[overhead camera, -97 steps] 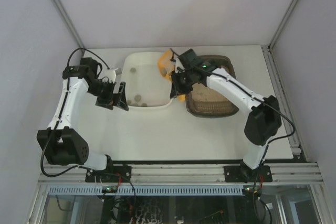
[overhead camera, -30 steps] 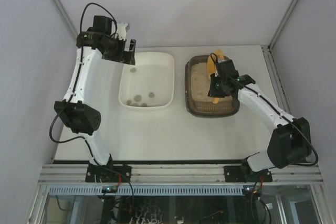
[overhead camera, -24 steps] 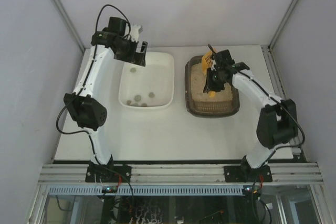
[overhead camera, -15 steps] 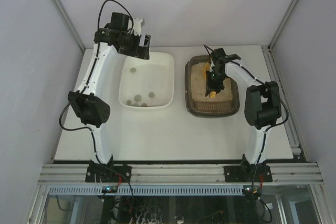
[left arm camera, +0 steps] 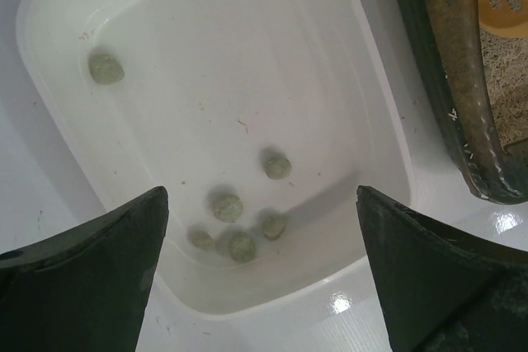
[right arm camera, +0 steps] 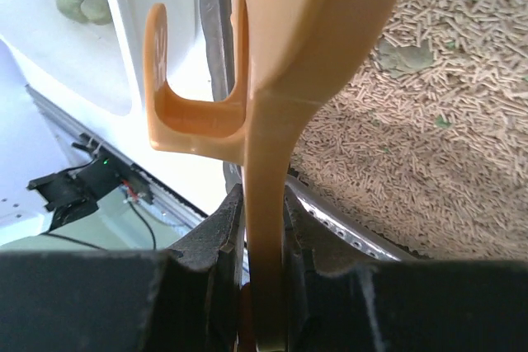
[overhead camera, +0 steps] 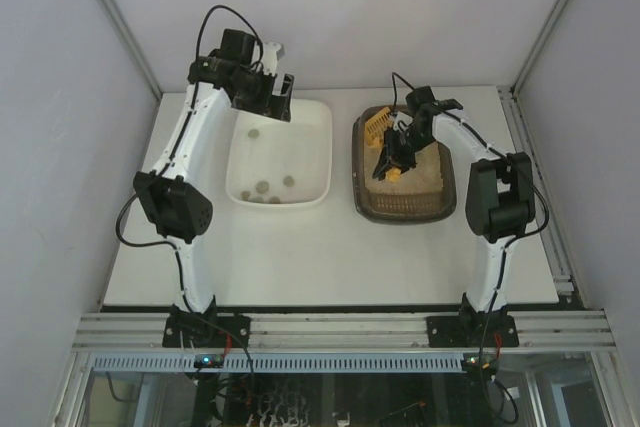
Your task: Clean the litter box
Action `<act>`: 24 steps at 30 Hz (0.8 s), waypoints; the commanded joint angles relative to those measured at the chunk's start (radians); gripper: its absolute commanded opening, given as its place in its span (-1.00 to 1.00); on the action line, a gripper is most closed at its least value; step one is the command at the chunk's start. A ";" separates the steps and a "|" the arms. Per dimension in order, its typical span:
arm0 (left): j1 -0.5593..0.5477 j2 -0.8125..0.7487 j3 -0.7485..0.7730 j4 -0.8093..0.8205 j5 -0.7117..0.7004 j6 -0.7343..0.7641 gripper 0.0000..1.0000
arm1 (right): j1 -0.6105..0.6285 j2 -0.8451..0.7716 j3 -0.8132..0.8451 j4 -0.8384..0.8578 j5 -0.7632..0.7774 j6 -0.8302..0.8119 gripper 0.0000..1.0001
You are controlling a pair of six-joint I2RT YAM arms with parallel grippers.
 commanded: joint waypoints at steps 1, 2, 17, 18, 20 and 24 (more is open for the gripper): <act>-0.001 -0.014 -0.027 0.016 0.009 0.013 0.99 | -0.005 0.027 0.013 0.039 -0.136 0.029 -1.00; -0.002 -0.017 -0.033 0.018 0.009 0.015 0.99 | -0.002 0.026 0.007 0.046 -0.141 0.033 -1.00; 0.001 -0.049 -0.117 0.060 -0.014 0.029 0.99 | 0.075 0.106 -0.027 -0.122 -0.030 0.020 -1.00; 0.001 -0.057 -0.130 0.073 -0.010 0.025 0.99 | 0.075 0.099 -0.041 -0.120 -0.003 0.033 -1.00; 0.001 -0.069 -0.152 0.092 -0.001 0.014 0.99 | 0.069 0.076 -0.073 -0.117 0.055 0.051 -1.00; 0.003 -0.081 -0.178 0.097 0.012 0.017 0.99 | 0.037 0.020 -0.155 -0.129 0.143 0.064 -1.00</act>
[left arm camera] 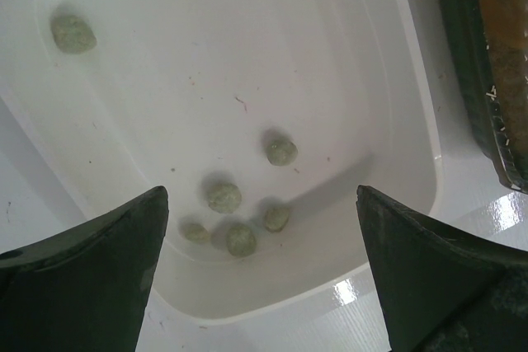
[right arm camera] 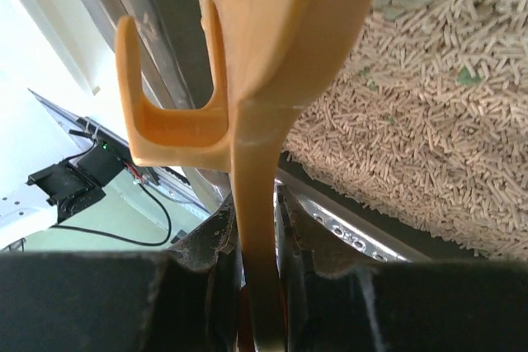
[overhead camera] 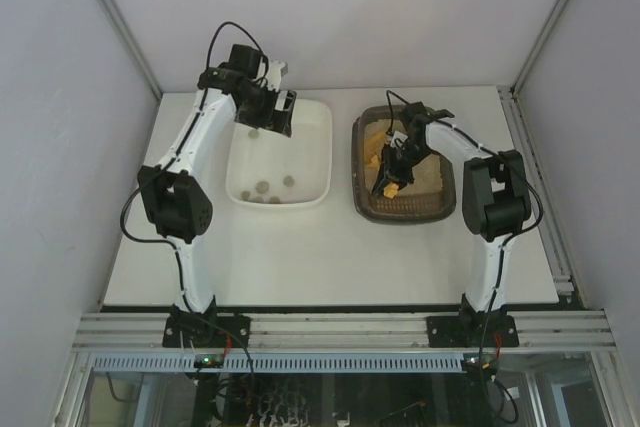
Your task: Clean the litter box
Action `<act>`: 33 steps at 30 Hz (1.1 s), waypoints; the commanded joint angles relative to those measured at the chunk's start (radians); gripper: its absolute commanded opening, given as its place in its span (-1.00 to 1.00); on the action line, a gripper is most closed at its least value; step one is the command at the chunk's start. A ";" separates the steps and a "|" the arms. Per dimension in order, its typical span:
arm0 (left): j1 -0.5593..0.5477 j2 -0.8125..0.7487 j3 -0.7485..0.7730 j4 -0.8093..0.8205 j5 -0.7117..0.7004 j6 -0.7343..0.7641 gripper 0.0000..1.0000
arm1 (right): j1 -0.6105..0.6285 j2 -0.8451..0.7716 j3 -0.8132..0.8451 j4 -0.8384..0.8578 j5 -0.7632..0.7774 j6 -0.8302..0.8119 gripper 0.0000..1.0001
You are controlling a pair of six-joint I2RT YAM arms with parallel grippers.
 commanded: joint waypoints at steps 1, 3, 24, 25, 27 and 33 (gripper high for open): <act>0.005 -0.081 -0.033 0.046 0.017 0.009 0.99 | -0.008 -0.046 -0.107 -0.077 0.179 0.013 -1.00; 0.011 -0.080 -0.039 0.044 0.025 0.011 0.99 | -0.018 -0.073 -0.147 -0.095 0.226 0.007 -1.00; -0.064 0.024 0.130 -0.019 0.147 0.009 0.99 | -0.093 -0.290 -0.207 -0.125 0.388 0.026 -1.00; -0.079 0.040 0.159 -0.019 0.153 -0.012 0.99 | -0.096 -0.291 -0.194 -0.134 0.383 0.022 -1.00; -0.108 0.084 0.221 -0.019 0.182 -0.059 0.99 | -0.106 -0.307 -0.174 -0.139 0.351 0.021 -1.00; -0.166 0.189 0.371 0.039 0.351 -0.162 0.99 | -0.155 -0.372 -0.178 -0.157 0.380 0.022 -1.00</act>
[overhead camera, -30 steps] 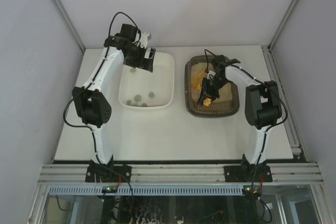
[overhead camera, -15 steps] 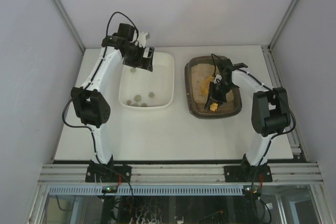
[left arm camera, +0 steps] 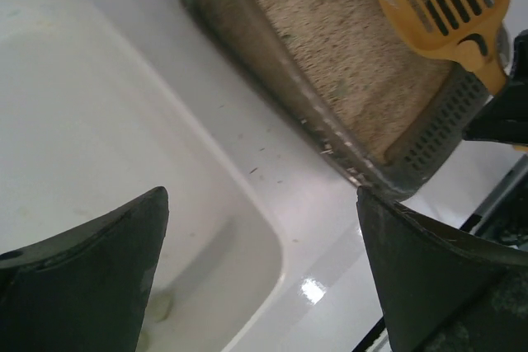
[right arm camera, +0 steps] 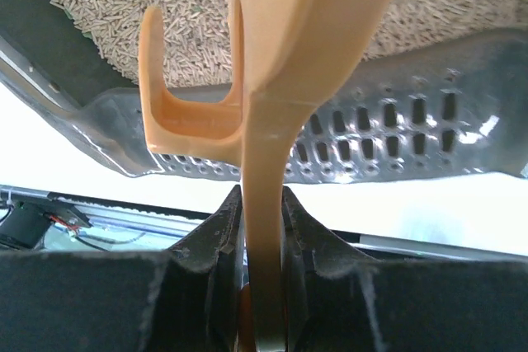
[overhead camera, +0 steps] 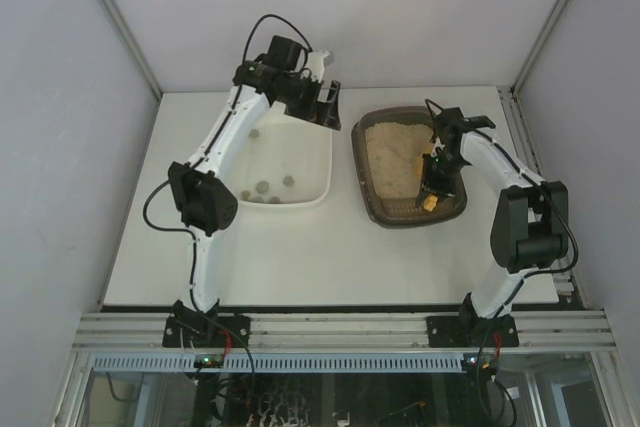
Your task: Clean the litter box
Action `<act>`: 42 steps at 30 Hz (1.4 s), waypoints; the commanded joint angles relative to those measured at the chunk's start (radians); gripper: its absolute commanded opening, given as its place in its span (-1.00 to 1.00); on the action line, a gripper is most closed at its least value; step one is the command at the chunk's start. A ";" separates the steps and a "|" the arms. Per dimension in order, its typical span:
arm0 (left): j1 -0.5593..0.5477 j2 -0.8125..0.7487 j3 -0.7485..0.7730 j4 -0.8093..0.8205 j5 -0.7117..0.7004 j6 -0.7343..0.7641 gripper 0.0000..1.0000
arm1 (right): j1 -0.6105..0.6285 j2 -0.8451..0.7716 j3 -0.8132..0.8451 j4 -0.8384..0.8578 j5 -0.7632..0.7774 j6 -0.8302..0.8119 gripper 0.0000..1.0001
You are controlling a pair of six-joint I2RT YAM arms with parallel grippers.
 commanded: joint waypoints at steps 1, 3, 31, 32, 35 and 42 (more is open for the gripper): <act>-0.032 0.066 0.148 0.051 0.154 -0.078 1.00 | -0.033 -0.093 0.026 -0.019 0.053 0.001 -1.00; -0.044 0.092 0.188 0.045 0.134 -0.033 0.99 | -0.036 -0.150 0.012 0.031 0.060 0.017 -1.00; -0.257 0.016 -0.298 0.490 -0.144 -0.884 0.99 | -0.038 -0.674 -0.149 0.382 0.104 0.289 -1.00; -0.263 0.032 -0.281 0.482 -0.155 -0.882 0.99 | -0.037 -0.686 -0.159 0.380 0.108 0.290 -1.00; -0.274 0.052 -0.278 0.470 -0.186 -0.880 0.99 | -0.040 -0.714 -0.176 0.380 0.118 0.287 -1.00; -0.287 0.036 -0.352 0.433 -0.292 -0.817 1.00 | -0.066 -0.737 -0.205 0.385 0.096 0.275 -1.00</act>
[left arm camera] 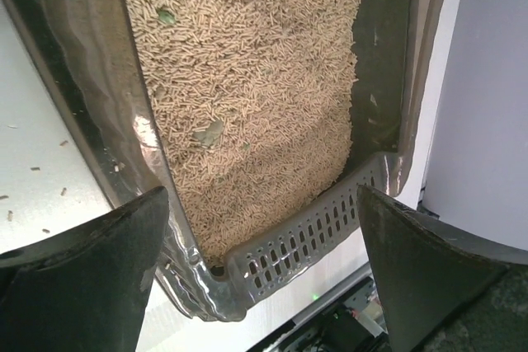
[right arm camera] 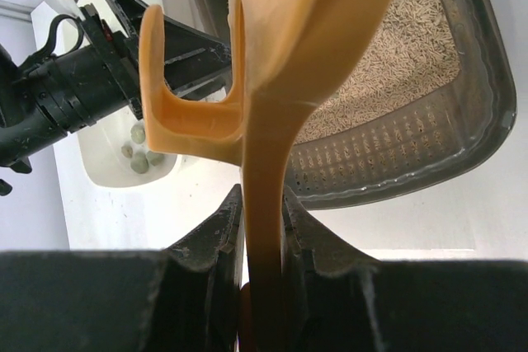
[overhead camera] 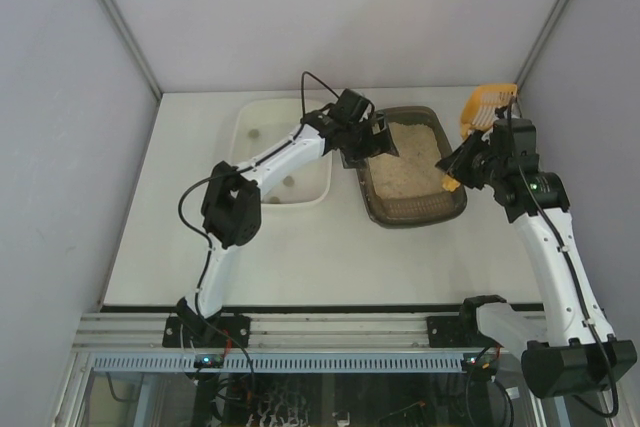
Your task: Clean the litter box
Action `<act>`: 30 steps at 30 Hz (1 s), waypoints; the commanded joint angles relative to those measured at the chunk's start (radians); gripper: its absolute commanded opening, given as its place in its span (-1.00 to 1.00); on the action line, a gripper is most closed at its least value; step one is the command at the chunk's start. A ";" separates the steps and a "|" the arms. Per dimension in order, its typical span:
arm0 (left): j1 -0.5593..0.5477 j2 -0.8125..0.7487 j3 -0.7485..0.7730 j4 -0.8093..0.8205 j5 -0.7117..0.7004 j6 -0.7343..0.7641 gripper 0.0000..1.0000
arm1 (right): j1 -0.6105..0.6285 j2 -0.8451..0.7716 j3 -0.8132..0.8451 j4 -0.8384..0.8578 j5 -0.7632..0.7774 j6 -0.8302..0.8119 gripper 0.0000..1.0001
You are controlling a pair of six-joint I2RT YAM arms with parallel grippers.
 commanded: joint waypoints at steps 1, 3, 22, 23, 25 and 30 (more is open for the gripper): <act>0.006 -0.013 -0.026 -0.023 -0.109 0.047 0.99 | -0.030 -0.035 -0.023 0.047 -0.021 0.002 -1.00; 0.003 -0.017 -0.049 -0.036 -0.136 0.071 0.98 | -0.050 -0.043 -0.045 0.066 -0.057 0.007 -1.00; -0.061 -0.044 -0.141 -0.038 -0.265 0.201 0.43 | -0.303 -0.089 -0.240 0.201 -0.418 0.042 -1.00; -0.063 -0.043 -0.140 -0.046 -0.265 0.219 0.37 | -0.309 -0.090 -0.244 0.205 -0.424 0.043 -1.00; -0.065 -0.029 -0.119 -0.084 -0.263 0.277 0.20 | -0.319 -0.091 -0.254 0.215 -0.443 0.047 -1.00; -0.066 0.023 -0.043 -0.213 -0.289 0.452 -0.32 | -0.358 -0.092 -0.291 0.260 -0.518 0.079 -1.00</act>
